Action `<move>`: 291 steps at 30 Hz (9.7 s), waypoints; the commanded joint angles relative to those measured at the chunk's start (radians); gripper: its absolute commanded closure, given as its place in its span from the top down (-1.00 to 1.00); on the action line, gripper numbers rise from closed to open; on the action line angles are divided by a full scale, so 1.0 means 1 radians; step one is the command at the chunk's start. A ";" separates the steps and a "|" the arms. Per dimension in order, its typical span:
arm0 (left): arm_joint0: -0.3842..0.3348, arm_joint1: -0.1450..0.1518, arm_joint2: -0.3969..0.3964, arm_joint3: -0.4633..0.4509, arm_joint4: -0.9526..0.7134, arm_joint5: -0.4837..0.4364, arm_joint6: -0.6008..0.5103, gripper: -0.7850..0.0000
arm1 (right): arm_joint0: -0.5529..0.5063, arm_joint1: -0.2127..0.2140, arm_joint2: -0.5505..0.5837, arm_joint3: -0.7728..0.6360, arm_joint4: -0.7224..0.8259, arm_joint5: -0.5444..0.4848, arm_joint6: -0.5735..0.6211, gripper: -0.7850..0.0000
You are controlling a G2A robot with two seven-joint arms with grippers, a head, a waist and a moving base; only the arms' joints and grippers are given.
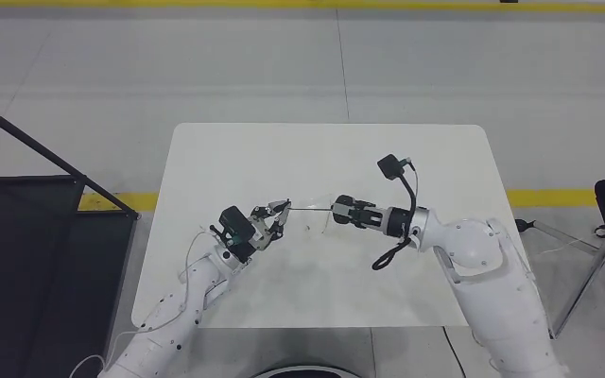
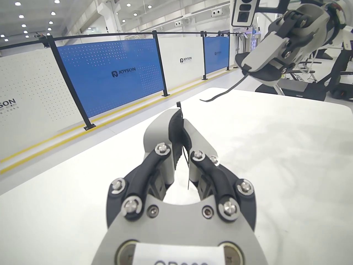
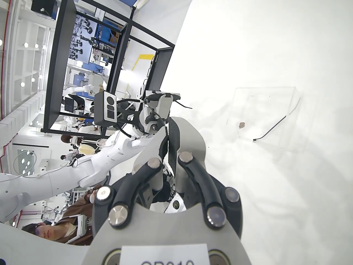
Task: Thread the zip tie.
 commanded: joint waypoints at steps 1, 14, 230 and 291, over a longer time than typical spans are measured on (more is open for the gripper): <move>0.005 0.000 -0.003 -0.013 0.005 0.007 -0.009 -1.00 | -0.003 0.000 -0.001 -0.001 0.001 0.000 -0.004 -1.00; 0.015 -0.003 -0.013 -0.016 0.048 0.038 0.036 -1.00 | -0.008 0.004 -0.002 -0.003 0.028 0.043 -0.024 -1.00; 0.012 -0.026 -0.032 0.022 0.074 0.041 0.093 -1.00 | 0.063 0.027 -0.073 0.062 0.171 0.159 -0.055 -1.00; 0.012 -0.026 -0.032 0.022 0.074 0.041 0.093 -1.00 | 0.079 0.021 -0.098 0.060 0.225 0.164 -0.091 -1.00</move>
